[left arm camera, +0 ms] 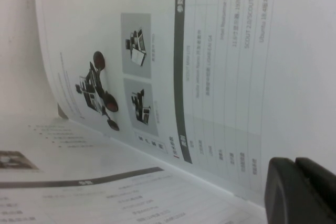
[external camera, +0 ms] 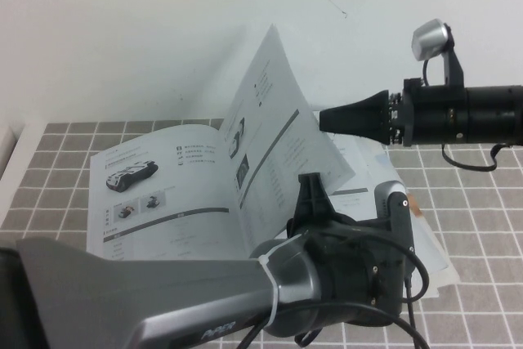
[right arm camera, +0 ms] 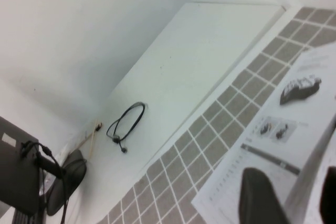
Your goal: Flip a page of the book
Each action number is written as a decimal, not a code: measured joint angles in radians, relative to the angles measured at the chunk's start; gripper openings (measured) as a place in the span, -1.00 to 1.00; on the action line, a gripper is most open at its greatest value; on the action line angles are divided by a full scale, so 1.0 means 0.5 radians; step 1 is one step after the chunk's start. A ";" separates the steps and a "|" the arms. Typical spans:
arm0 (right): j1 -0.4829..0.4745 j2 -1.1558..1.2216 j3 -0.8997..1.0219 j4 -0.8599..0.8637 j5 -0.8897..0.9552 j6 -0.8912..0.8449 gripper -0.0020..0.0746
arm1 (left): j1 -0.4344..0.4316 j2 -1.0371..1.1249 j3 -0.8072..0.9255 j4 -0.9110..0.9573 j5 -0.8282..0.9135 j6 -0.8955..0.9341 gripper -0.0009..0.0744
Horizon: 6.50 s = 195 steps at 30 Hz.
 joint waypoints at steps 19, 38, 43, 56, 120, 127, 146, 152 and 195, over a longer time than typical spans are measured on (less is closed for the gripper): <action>-0.265 -0.126 -0.121 -0.918 -0.036 0.396 -0.87 | 0.035 0.000 0.000 0.000 0.171 -0.100 -0.99; 0.148 0.249 -0.132 -1.758 -0.580 0.969 -0.95 | 0.175 0.000 0.000 -0.216 0.310 -0.096 -0.99; 0.148 0.249 -0.136 -1.766 -0.583 0.994 -0.95 | 0.321 0.000 -0.004 -0.366 0.342 -0.051 -0.99; 0.148 0.249 -0.136 -1.750 -0.583 0.997 -0.95 | 0.682 0.000 -0.004 -0.967 0.178 0.195 -0.99; -0.008 -2.863 1.209 -2.270 -1.070 1.555 -0.95 | 0.966 -2.793 1.808 -2.438 -1.201 1.167 -0.99; -0.008 -2.863 1.213 -2.257 -1.070 1.534 -0.95 | 0.966 -2.793 1.808 -2.442 -1.220 1.221 -0.99; -0.008 -2.863 1.213 -2.245 -1.070 1.534 -0.95 | 0.977 -2.849 1.821 -2.409 -1.228 1.248 -0.99; -0.008 -2.863 1.213 -2.240 -1.070 1.534 -0.95 | 1.317 -3.140 2.019 -2.390 -1.315 1.263 -0.99; -0.008 -2.863 1.215 -2.239 -1.070 1.531 -0.95 | 2.097 -3.973 2.751 -2.228 -1.078 0.742 -0.99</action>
